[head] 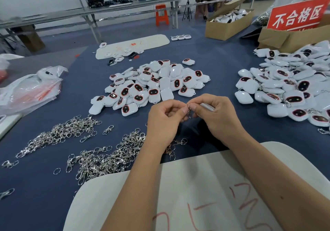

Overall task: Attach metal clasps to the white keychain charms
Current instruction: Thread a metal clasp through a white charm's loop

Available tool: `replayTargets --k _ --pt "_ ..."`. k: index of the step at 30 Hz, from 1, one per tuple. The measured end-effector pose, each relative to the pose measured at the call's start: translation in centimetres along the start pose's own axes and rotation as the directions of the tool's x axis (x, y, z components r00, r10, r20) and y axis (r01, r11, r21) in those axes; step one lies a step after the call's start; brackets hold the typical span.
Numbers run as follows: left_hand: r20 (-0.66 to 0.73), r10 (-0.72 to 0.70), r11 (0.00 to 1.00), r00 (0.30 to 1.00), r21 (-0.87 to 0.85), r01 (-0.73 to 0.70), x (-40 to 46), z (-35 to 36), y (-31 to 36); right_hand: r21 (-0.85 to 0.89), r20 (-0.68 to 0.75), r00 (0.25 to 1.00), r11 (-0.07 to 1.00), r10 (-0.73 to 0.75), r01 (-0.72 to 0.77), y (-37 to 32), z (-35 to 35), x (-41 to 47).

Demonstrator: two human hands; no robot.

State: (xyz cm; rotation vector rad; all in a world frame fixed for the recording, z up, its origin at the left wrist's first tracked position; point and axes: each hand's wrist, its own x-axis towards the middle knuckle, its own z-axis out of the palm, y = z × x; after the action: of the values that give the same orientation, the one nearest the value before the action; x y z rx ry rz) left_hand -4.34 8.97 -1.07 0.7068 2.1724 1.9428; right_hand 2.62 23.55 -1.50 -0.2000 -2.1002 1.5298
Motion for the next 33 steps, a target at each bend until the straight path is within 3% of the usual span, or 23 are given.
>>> replayTargets --k 13,26,33 --pt "0.025 0.021 1.000 0.999 -0.007 -0.021 0.09 -0.02 -0.12 -0.003 0.018 1.000 1.000 0.009 -0.009 -0.18 -0.16 -0.14" --pt "0.000 0.270 0.898 0.963 0.362 -0.251 -0.53 0.66 -0.10 -0.032 0.009 0.999 0.999 -0.039 0.040 -0.33 0.06 -0.32" --pt "0.046 0.334 0.846 0.942 0.425 -0.321 -0.63 0.80 -0.13 -0.098 -0.001 0.997 0.992 -0.077 0.076 -0.36 -0.02 -0.46"
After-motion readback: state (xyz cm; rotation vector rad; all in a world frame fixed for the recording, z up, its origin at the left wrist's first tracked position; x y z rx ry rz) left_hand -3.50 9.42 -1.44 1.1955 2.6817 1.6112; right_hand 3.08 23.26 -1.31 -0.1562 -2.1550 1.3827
